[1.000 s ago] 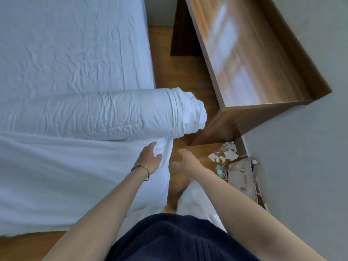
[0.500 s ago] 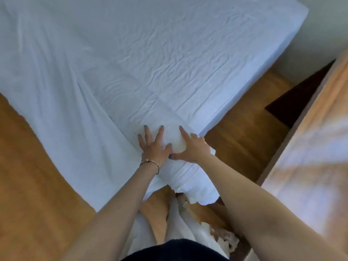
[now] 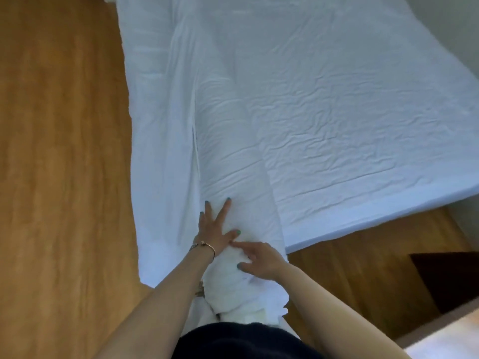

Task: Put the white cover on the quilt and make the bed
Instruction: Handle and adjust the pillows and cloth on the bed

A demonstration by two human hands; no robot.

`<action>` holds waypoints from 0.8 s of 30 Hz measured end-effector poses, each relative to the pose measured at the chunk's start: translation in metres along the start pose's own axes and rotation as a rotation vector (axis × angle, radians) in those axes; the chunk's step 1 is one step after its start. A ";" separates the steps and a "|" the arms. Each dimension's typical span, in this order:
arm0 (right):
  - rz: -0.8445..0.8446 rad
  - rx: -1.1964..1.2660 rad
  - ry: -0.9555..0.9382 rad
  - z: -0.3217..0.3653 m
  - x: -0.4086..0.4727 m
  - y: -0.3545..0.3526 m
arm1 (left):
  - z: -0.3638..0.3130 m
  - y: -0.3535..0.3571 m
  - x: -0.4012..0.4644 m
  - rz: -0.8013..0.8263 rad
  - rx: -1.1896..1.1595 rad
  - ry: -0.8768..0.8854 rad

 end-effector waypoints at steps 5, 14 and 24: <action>-0.372 -0.395 -0.145 -0.003 0.032 -0.071 | 0.000 -0.003 0.010 0.019 0.007 0.035; 0.064 -1.376 -0.756 0.004 0.141 -0.153 | 0.011 0.004 0.031 0.025 -0.104 -0.044; 0.091 -1.553 -1.363 0.046 0.183 -0.178 | -0.055 0.047 0.029 -0.365 -0.144 -0.722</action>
Point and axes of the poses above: each hand's wrist, its own x-axis towards the middle knuckle, its own y-axis out of the palm, z = x × y, the point moved 2 cm from there along x, towards the middle knuckle, and after that the axes turned 6 degrees about -x, right-handed, at the moved point
